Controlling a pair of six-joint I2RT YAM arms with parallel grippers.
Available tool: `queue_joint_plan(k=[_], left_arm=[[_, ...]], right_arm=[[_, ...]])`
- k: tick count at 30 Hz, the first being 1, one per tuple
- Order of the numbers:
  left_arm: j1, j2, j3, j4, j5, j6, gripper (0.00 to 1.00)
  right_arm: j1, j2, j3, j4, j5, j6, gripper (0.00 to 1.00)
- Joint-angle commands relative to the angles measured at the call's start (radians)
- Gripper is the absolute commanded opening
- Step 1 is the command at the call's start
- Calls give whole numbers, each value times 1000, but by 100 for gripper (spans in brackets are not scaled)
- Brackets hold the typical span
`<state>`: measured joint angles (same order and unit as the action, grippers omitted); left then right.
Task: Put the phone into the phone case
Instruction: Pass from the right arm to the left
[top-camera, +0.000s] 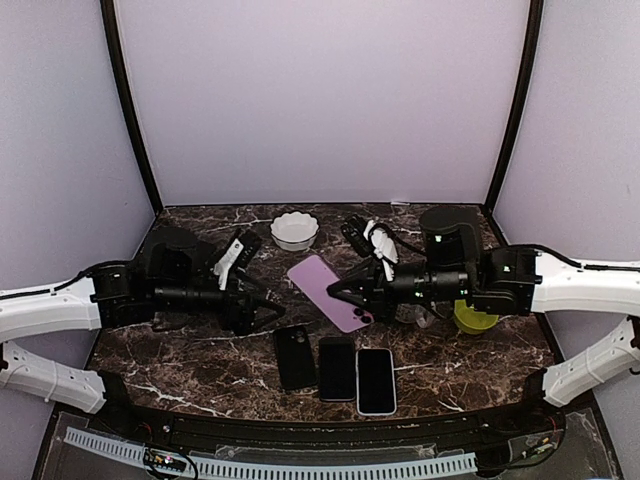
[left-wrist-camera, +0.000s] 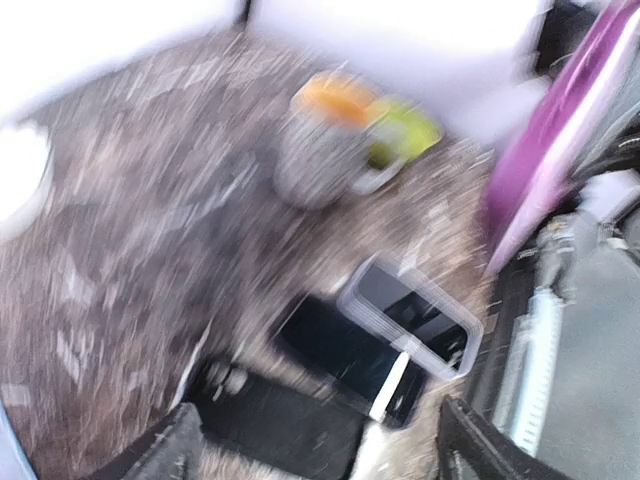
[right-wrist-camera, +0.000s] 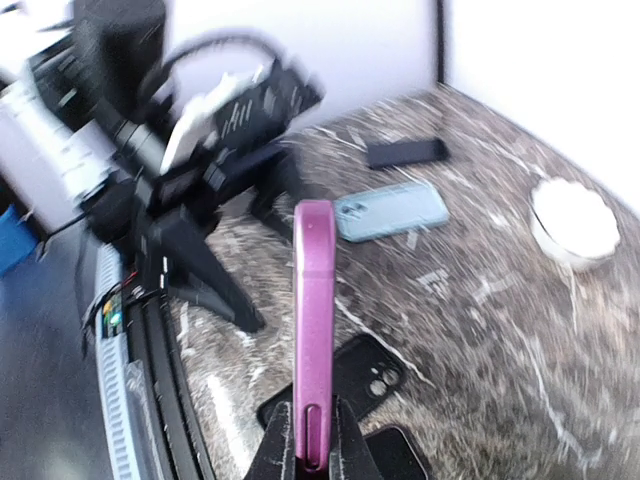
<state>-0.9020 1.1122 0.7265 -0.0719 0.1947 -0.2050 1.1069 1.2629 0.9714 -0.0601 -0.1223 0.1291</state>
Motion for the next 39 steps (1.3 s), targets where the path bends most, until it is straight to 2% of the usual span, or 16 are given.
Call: queue_joint_plan(k=[1,4,7,9,12,14,20,22,25,27,31,32,33,34,36,39], left_arm=[[-3,-72,60,58,189,134,87],[-4,-63,123,14,270,165,88],[-9,-57,167,-13,338,210,83],[-15,-63,170,1,375,230,76],[-23,-68,171,21,398,238,56],[-29,-65,170,36,418,247,49],[-44,-28,198,49,432,260,49],[-46,-24,199,63,431,256,39],[-51,-26,188,88,417,258,12],[-54,-27,186,82,404,266,2],[-59,-54,172,77,345,288,0],[-59,-69,163,77,330,304,0],[-62,-77,159,77,282,313,0],[-62,-98,151,78,250,330,0],[-64,-135,135,95,140,373,0],[-67,-192,90,171,-91,495,0]], right_arm=[[5,-45,26,132,-246,-230,0],[6,-33,67,89,-312,-260,0],[5,-24,88,70,-341,-279,0],[7,-10,104,63,-351,-287,0],[6,3,122,32,-358,-292,0],[6,10,128,32,-362,-292,0],[5,26,141,14,-363,-300,0],[6,28,143,18,-364,-300,0],[5,32,146,20,-361,-296,0],[6,32,147,20,-346,-294,0],[5,22,139,29,-266,-270,0],[5,18,135,36,-232,-255,6],[4,13,131,46,-184,-234,33],[5,9,129,54,-134,-212,48],[5,1,137,56,-37,-158,62],[5,-14,175,55,93,-43,72]])
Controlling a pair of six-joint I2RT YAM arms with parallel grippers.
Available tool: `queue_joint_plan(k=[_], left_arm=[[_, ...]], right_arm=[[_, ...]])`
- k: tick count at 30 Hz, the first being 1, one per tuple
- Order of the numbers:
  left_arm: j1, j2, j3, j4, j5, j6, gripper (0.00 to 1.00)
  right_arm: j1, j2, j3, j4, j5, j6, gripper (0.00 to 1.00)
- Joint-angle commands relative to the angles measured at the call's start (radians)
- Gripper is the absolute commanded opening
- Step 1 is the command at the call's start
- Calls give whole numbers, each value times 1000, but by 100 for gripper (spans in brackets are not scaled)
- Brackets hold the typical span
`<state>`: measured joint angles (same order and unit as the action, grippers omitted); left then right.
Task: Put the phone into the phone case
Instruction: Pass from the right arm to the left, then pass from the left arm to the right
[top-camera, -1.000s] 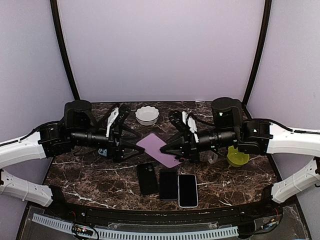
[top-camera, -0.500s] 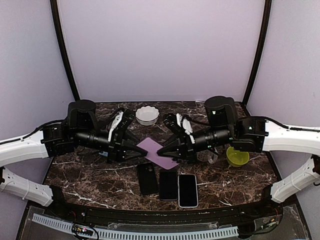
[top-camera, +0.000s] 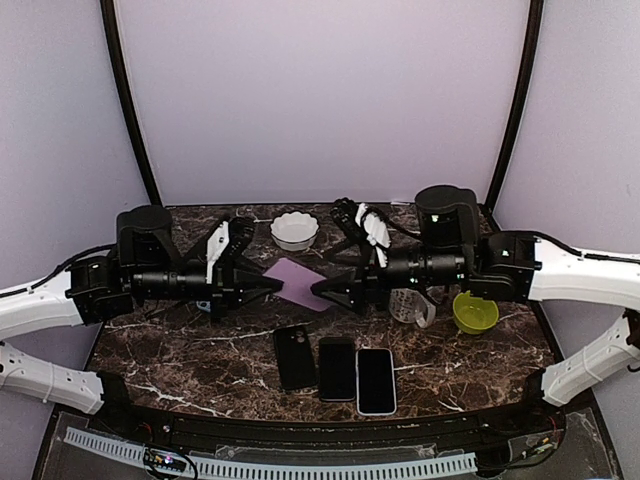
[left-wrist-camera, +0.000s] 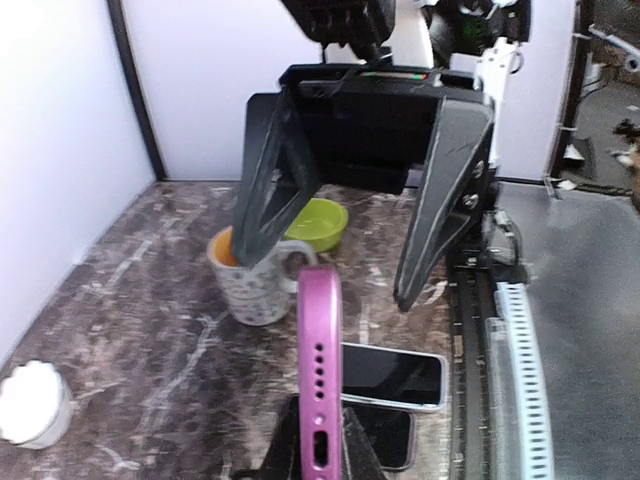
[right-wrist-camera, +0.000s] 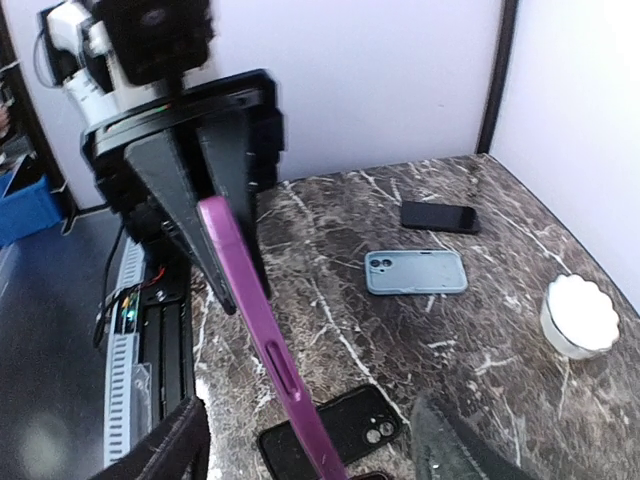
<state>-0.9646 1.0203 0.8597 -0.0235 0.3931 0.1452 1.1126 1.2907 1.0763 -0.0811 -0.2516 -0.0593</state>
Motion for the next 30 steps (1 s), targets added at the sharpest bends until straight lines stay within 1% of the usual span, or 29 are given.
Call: queue_joint_plan(k=[1,2,3,4,5,6,7,8,9,10,11,12,13,14,15,16,18,19,24,26,27,28,29,30], left_arm=[[-5,-128,-56,147,-389,172,0],[-7,-142,-80,204,-440,234,0],[-7,-165,-92,232,-524,265,0],[-12,-175,-117,300,-557,334,0],[-16,-193,-130,335,-617,375,0],[-25,-201,-162,422,-642,464,0],[-32,-213,-181,475,-687,510,0],[-49,-216,-219,592,-707,614,0],[-74,-215,-242,661,-753,669,0],[-88,-210,-292,826,-774,795,0],[-111,-191,-316,908,-796,857,0],[-121,-155,-352,1047,-802,986,0],[-141,-133,-364,1096,-817,1047,0],[-150,-76,-378,1189,-830,1148,0],[-166,-44,-383,1239,-857,1198,0],[-173,16,-396,1336,-866,1291,0],[-195,81,-407,1447,-876,1382,0],[-207,93,-400,1467,-883,1390,0],[-228,134,-397,1463,-884,1414,0],[-249,141,-399,1489,-883,1436,0],[-255,143,-399,1497,-882,1458,0],[-260,149,-399,1495,-879,1470,0],[-272,156,-401,1488,-878,1489,0],[-285,161,-403,1487,-872,1497,0]], right_arm=[[-1,-45,82,76,277,194,73],[-1,-45,92,76,335,262,73],[-2,-41,103,76,390,333,73],[-2,-32,114,76,437,417,72],[-2,-19,128,66,461,491,72],[-2,-3,142,59,471,553,71],[-2,13,152,61,474,612,70],[-2,28,156,74,471,661,70],[-3,41,152,136,455,709,71],[-3,59,143,194,430,749,71],[-2,74,137,245,409,784,72],[-2,89,139,286,390,813,72],[-1,106,145,326,370,844,72],[-1,124,151,368,345,856,72],[-1,142,161,406,317,858,74],[1,161,177,422,300,860,76],[1,197,213,418,273,859,80],[1,212,227,410,263,863,80],[1,258,248,371,256,898,79],[0,269,260,350,214,899,77],[-1,272,261,351,199,899,73],[0,276,265,353,184,898,68],[-1,284,273,351,174,892,61],[0,290,284,344,166,887,53]])
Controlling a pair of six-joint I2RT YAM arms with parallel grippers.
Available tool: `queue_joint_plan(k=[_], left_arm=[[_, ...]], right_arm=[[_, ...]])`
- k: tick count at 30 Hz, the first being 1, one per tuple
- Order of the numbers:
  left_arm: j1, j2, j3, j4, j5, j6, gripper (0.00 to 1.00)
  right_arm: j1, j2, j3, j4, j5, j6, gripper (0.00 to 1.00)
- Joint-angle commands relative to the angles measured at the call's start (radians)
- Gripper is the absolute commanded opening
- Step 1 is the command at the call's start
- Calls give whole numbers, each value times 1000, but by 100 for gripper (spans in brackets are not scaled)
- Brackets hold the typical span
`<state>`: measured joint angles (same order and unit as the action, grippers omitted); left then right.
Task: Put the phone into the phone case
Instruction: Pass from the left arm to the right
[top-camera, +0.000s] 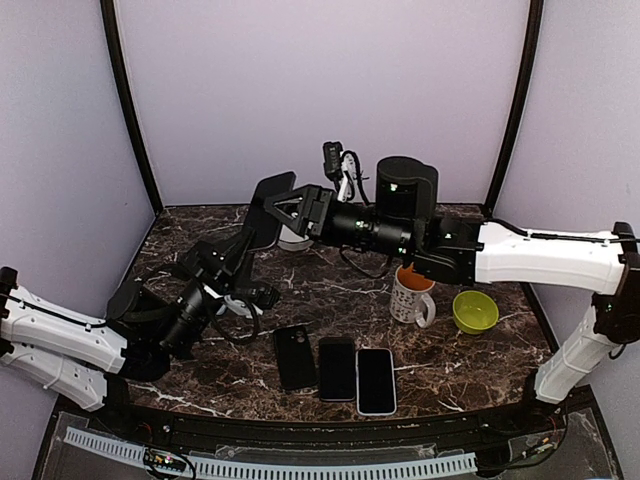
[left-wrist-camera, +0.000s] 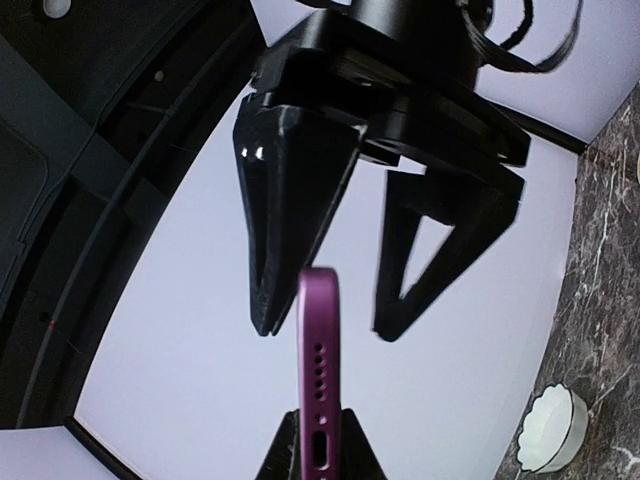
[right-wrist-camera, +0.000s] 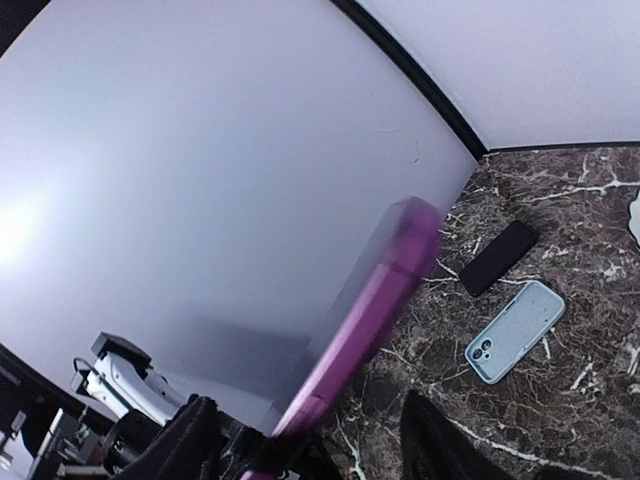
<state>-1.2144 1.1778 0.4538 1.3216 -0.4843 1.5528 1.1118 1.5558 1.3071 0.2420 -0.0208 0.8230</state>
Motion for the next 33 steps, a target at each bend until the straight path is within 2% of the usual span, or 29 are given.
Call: queue_joint_plan(k=[1,6,7,10,12,13,14,15,16,17,18,19,20,21,22,23,24,25,26,28,30,33], left_arm=[[-41,15,-2,141,7,109,0],[-72,55,-3,181,3,179,0],[-72,53,-1,176,-2,175,0],[-75,37,-2,130,-8,163,0],[-78,21,-4,94,-17,140,8],[-80,7,-4,80,-28,129,21],[-83,-10,-3,43,-36,97,41],[-86,-20,-1,10,-54,77,50],[-90,-46,6,-82,-67,22,65],[-94,-61,11,-141,-94,-14,71],[-102,-98,23,-303,-107,-113,78],[-108,-119,31,-385,-128,-182,80],[-109,-168,57,-573,-132,-341,84],[-111,-198,102,-690,-110,-447,85],[-110,-260,130,-922,-83,-675,86],[-107,-290,182,-1028,17,-781,86],[-104,-348,198,-1167,84,-958,86],[-103,-373,214,-1201,192,-1033,86],[-102,-418,215,-1223,275,-1172,86],[-100,-458,211,-1206,369,-1339,86],[-100,-470,215,-1188,399,-1464,86],[-98,-467,259,-1205,358,-1616,85]], right_arm=[[0,30,64,13,-74,-1,44],[0,38,88,-10,-96,-21,3],[-1,36,87,-12,-101,-22,0],[-1,17,72,-21,-96,-35,0],[-1,-5,55,-23,-83,-54,0],[-1,-14,45,-22,-75,-67,0],[-1,-30,36,-23,-69,-78,0],[-1,-42,30,-22,-67,-94,0],[-1,-55,20,-19,-65,-109,0],[-1,-69,9,-12,-62,-130,0],[-1,-83,-1,-7,-64,-149,0],[-1,-94,-10,-2,-67,-173,0],[-1,-103,-17,-1,-78,-202,0],[-1,-110,-24,-1,-92,-234,0],[-1,-118,-33,3,-108,-262,0],[-1,-126,-46,19,-129,-285,0],[0,-134,-64,45,-149,-299,0],[0,-143,-82,77,-173,-307,0],[1,-147,-97,117,-203,-311,0],[10,-148,-111,175,-243,-321,0],[35,-142,-91,183,-264,-368,0],[87,-146,-71,198,-261,-462,0]])
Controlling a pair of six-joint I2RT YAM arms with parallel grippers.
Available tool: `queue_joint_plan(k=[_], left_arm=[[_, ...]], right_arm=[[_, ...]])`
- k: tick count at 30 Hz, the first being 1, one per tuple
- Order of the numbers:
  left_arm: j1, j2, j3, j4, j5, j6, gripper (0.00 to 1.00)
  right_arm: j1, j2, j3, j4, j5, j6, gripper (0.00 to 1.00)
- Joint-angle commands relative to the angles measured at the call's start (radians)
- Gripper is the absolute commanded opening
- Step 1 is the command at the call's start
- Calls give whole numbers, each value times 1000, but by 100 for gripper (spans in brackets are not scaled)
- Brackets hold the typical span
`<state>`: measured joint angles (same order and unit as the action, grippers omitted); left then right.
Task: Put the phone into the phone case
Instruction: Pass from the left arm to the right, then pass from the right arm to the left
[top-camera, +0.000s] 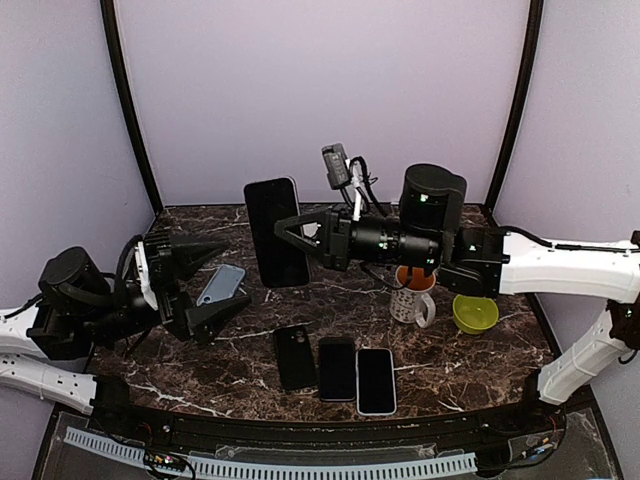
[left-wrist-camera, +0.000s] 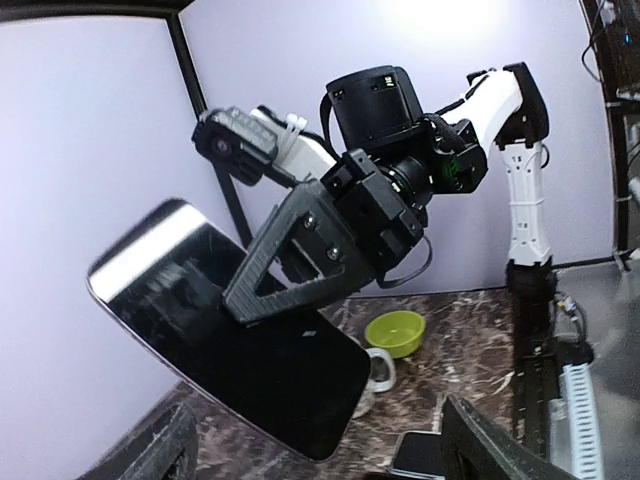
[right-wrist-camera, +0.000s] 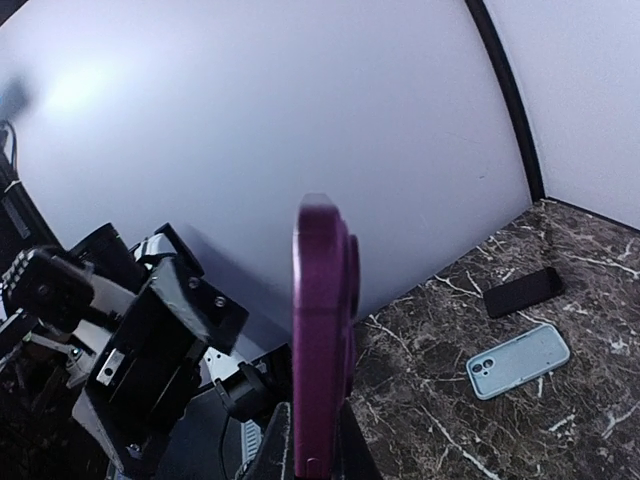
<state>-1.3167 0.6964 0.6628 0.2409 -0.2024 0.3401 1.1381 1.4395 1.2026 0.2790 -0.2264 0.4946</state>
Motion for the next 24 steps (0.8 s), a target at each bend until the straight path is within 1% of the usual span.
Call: queue_joint_plan(k=[1,4,7,9,10,11,13,14,15,16,17,19,24], left_arm=[[6,22,67,-143,50,-426,85],[15,65,171,-264,34,-498,84],[17,89,210,-300,45,-526,83],[17,85,200,-284,49,-538,78],[17,78,194,-258,53,-540,73],[18,74,179,-238,71,-540,70],[17,70,164,-194,108,-538,60],[17,73,161,-187,131,-538,57],[17,74,156,-174,140,-536,48],[17,77,152,-165,151,-534,42],[17,77,142,-141,153,-534,30],[18,70,121,-93,163,-529,25],[17,74,87,-4,225,-519,25]], right_arm=[[73,-33,36,171,-52,-151,0],[93,-39,38,200,-57,-177,0],[105,-40,24,258,-78,-183,0],[109,-37,27,277,-81,-181,0],[112,-36,28,283,-80,-181,0],[113,-36,28,290,-82,-182,0],[114,-38,28,304,-85,-179,0],[114,-39,29,307,-85,-178,0],[114,-38,31,306,-85,-179,0],[114,-38,34,304,-88,-180,0],[114,-35,37,302,-89,-179,0],[114,-30,40,298,-93,-176,0],[115,-26,32,299,-97,-167,0]])
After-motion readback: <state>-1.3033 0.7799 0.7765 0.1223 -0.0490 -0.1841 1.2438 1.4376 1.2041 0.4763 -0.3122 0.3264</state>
